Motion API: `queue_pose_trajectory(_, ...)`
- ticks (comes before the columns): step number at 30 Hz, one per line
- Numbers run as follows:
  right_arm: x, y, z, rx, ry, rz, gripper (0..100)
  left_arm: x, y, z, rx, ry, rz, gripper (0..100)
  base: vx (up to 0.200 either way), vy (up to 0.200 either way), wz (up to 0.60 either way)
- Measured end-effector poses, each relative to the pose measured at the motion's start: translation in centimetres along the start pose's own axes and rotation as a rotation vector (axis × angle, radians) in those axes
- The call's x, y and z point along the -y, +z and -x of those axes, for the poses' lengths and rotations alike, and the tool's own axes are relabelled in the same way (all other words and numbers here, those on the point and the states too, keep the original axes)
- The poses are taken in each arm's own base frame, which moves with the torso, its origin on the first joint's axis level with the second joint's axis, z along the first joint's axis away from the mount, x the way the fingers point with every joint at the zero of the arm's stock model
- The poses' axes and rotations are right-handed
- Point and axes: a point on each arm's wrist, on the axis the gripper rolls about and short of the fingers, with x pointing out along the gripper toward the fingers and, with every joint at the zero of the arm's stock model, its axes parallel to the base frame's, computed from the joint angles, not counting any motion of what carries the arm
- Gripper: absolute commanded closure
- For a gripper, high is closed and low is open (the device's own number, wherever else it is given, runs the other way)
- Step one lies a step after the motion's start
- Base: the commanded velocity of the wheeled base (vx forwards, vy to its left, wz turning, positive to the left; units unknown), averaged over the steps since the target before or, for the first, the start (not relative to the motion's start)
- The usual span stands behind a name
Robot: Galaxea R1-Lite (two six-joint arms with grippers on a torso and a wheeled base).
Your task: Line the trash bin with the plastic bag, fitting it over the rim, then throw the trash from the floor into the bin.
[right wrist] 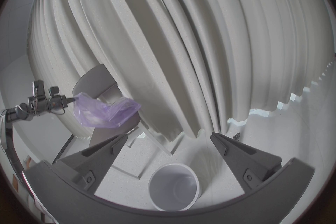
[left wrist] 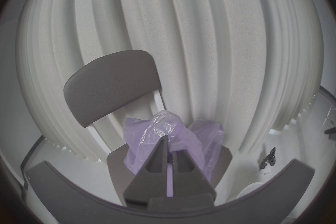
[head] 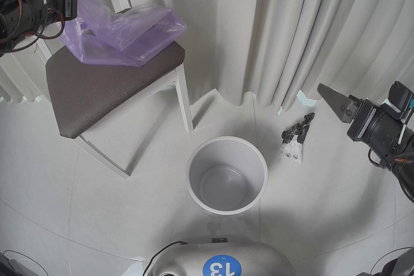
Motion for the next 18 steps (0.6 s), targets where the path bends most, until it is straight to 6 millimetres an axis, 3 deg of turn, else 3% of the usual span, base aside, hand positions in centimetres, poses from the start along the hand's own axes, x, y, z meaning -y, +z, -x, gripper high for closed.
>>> queue_pose_trajectory(8,-0.8,-1.6,-0.8,-0.056,0.021,-0.003,0,0.8,2.4,1.8,0.003,-0.076,0.003,100,0.000,0.000,0.00)
queue_pose_trajectory(18,-1.9,-2.8,-1.8,-0.050,0.058,-0.013,0,1.5,5.4,5.8,0.048,-0.203,0.023,100,0.000,0.000,0.00)
